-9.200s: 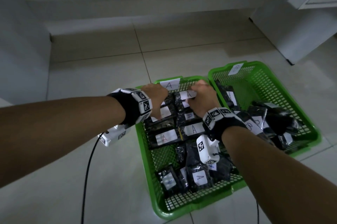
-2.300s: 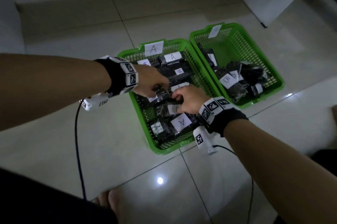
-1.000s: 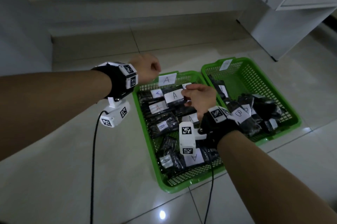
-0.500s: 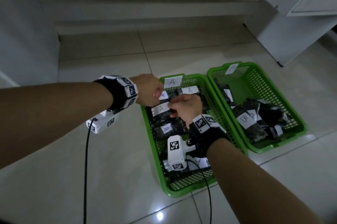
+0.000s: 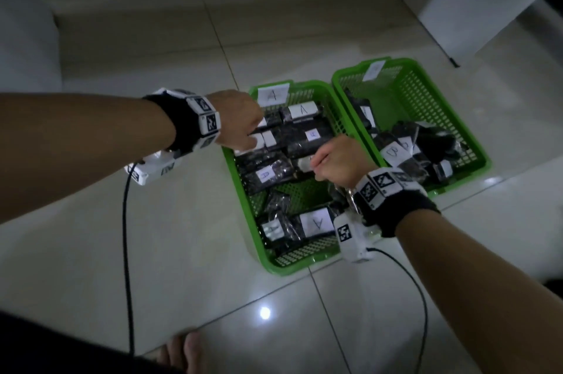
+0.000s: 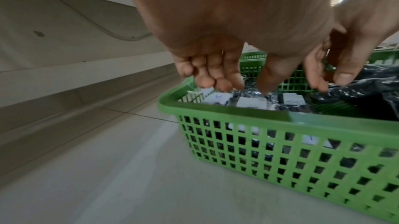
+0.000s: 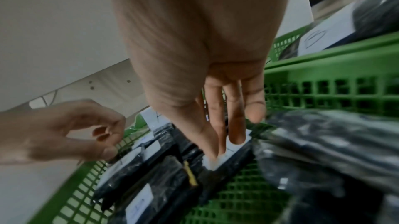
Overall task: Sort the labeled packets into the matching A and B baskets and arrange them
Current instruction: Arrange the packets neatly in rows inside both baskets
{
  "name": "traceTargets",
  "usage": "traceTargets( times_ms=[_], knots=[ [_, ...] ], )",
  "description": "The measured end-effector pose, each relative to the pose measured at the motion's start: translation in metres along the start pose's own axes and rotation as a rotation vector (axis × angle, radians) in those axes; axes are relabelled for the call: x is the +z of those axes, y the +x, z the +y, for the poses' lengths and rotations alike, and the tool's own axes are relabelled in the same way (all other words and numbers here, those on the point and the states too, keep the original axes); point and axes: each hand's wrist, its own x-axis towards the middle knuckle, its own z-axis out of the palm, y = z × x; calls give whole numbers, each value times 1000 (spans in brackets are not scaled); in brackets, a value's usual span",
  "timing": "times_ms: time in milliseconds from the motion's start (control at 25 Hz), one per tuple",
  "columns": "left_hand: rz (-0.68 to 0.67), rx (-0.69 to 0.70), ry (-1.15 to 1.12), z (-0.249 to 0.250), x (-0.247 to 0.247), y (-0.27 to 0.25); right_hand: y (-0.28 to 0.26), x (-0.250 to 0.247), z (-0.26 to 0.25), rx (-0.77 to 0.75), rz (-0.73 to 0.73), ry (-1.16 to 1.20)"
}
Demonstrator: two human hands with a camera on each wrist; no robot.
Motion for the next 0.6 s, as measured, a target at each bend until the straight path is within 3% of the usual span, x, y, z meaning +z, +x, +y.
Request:
traceTargets(
  times_ms=[120, 200, 280, 400, 520, 600],
  knots=[
    [37, 152, -103, 29, -1, -1, -16, 1, 14, -73, 35, -58],
    [-63, 276, -112, 52, 7, 0, -18, -1, 21, -94, 75, -99],
    [-187, 359, -98, 77, 18, 3, -20, -7, 27, -24, -13, -155],
    [-334, 388, -85, 103, 43, 10, -32, -7, 32, -48, -158, -197],
    [-449, 492, -38, 112, 44, 8, -40, 11, 26, -180, -253, -513],
    [-499, 376, -97, 110, 50, 3, -40, 21, 25, -182, -254, -602]
  ],
)
